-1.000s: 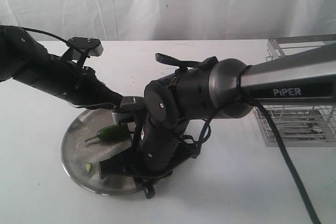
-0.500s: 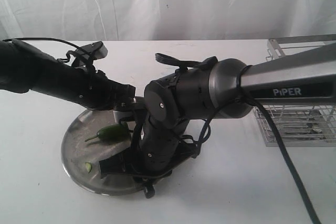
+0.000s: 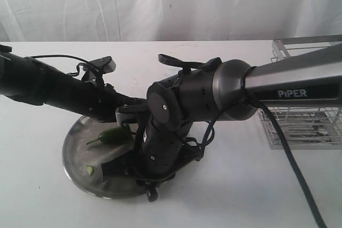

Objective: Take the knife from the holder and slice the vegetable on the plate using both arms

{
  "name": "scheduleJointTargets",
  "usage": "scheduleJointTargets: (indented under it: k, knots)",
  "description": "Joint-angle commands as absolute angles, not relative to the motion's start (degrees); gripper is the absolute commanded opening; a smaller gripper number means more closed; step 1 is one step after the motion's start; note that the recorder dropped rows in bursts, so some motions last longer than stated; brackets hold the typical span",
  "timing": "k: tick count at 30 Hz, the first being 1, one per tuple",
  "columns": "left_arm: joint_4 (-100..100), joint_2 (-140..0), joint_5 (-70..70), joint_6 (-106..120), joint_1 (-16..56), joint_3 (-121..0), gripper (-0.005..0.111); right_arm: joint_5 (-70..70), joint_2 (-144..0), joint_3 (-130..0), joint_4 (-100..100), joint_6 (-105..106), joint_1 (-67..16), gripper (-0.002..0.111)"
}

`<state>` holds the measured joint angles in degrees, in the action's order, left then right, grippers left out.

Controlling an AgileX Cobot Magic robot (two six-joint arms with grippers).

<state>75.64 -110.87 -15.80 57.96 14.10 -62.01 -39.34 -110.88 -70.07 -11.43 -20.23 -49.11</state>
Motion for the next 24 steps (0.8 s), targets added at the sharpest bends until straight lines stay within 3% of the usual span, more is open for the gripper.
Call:
scheduleJointTargets:
  k: [1,13,24]
  knots:
    - [74.67,-115.09,-12.95,60.41,14.42,-61.47,0.0,-39.8,-111.01,-69.9,-10.8,-20.38,-49.09,0.0]
    - [74.67,-119.43,-12.13,60.42,14.42,-61.76,0.0,-40.16,-111.01,-69.9,-10.58,-20.38,-49.09,0.0]
    - [75.77,-112.03,-25.54,60.17,11.5,-68.01,0.0,-43.3,-111.01,-69.9,-10.58,-20.38,-49.09,0.0]
